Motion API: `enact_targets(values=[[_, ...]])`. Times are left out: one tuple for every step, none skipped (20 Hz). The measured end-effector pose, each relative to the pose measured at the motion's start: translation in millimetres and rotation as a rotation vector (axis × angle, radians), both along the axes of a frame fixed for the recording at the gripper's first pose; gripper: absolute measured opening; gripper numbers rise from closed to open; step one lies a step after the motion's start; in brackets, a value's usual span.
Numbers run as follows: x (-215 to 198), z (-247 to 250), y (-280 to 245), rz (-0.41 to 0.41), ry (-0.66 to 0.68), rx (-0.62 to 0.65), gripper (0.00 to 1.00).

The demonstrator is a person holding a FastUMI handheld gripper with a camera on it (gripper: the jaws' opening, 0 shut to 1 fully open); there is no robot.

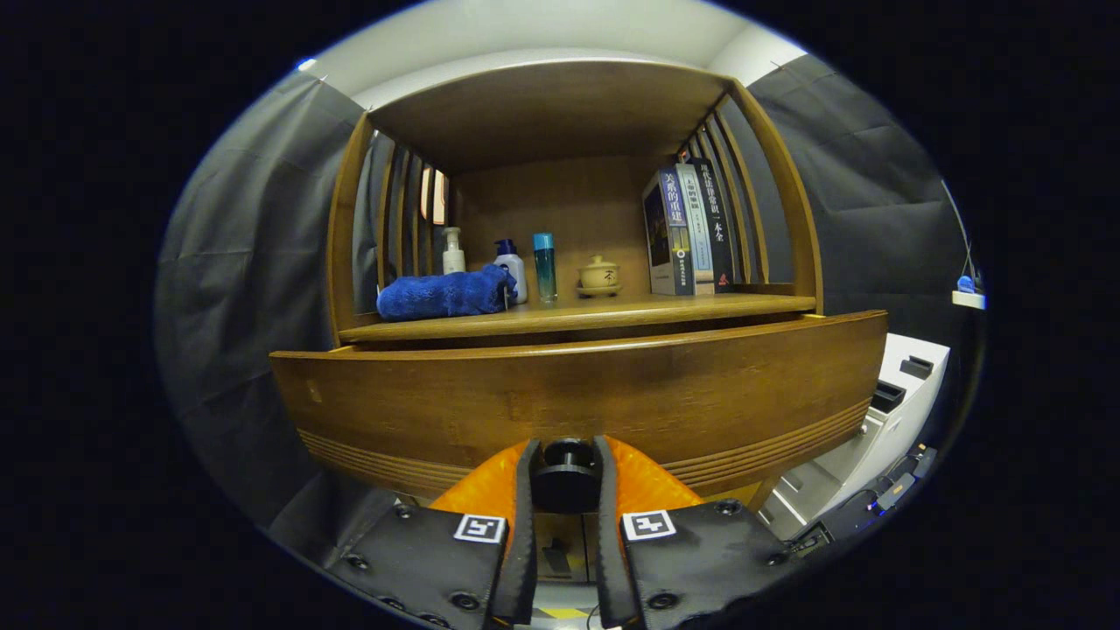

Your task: Pull open the drawer, take out the items inside it, and place them on the countertop above the cabinet.

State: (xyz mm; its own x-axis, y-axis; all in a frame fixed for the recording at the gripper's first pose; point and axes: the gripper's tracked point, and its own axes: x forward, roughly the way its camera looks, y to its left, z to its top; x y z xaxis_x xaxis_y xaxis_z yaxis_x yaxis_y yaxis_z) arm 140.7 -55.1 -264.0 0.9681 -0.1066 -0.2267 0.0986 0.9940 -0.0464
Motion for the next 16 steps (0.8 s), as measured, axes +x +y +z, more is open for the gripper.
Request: enact_targets(values=[[-4.5,-0.1,0.5,0.005,0.005,-0.003,0.35],[-9.4,0.1,1.7,0.008,0.010,0.002,0.35],[-16.2,1.7,1.9,0.007,0.016,0.014,0.35],[-21.1,1.3,2.3,0.008,0.023,0.018,0.35],[-27.6,1.5,2.9,0.013,0.030,0.012,0.35],[-33.3,0.6,3.7,0.020,0.035,0.007,0.35],[-39.2,0.2,4.4,0.021,0.036,0.006,0.35],[-43.9,0.2,5.0,0.017,0.039,0.005,0.35],[-49.1,0.0,5.9,0.016,0.040,0.001,0.35],[-53.1,3.7,7.6,0.020,0.033,-0.004,0.35],[-57.0,5.5,7.9,0.027,0.037,-0.012,0.35],[-58.9,5.9,7.4,0.030,0.044,-0.010,0.35],[-65.4,4.3,7.6,0.032,0.055,-0.002,0.35],[-68.1,1.6,8.8,0.032,0.063,0.004,0.35],[-71.4,-1.1,9.7,0.035,0.072,-0.007,0.35],[-75.0,-1.9,10.1,0.042,0.076,-0.023,0.35]])
